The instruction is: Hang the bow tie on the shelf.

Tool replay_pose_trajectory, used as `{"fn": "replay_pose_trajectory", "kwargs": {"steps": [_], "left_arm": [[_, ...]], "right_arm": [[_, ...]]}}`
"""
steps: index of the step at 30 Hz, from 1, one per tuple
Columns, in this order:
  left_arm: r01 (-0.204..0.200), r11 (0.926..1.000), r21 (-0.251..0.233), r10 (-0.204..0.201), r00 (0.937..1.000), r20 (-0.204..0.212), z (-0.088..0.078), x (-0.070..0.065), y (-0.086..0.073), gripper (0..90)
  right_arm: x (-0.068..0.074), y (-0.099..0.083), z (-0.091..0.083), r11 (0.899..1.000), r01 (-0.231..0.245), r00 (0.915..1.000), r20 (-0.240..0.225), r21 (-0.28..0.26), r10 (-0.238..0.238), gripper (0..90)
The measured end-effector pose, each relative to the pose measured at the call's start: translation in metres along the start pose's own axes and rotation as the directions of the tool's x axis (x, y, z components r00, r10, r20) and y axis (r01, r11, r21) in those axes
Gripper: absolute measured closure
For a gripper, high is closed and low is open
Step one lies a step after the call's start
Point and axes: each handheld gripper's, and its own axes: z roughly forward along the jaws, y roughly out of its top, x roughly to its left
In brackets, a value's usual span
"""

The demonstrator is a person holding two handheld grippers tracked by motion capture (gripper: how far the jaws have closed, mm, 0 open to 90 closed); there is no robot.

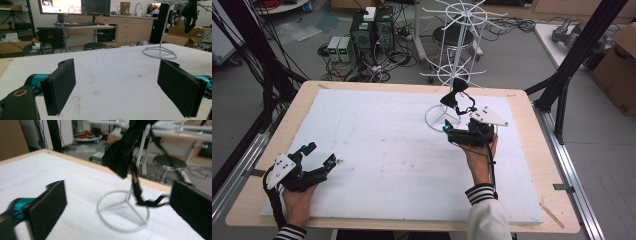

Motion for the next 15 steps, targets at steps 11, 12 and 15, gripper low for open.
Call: {"fn": "replay_pose_trajectory", "kwargs": {"steps": [11,12,15], "left_arm": [[0.001,1.0000,0.003,-0.001,1.0000,0.002,0.000,0.000,0.000,15.4],[0.000,1.0000,0.003,0.000,1.0000,0.002,0.000,0.000,0.000,15.4],[-0.004,1.0000,0.001,0.004,1.0000,0.002,0.000,0.000,0.000,15.4]], "right_arm": [[0.004,-0.038,-0.035,0.998,0.016,0.9980,-0.059,-0.059,-0.020,0.4],[0.004,-0.044,-0.037,0.998,0.024,0.9979,-0.059,-0.061,-0.028,0.4],[0.003,-0.062,-0.044,0.998,0.013,0.9982,-0.058,-0.055,-0.016,0.4]]}}
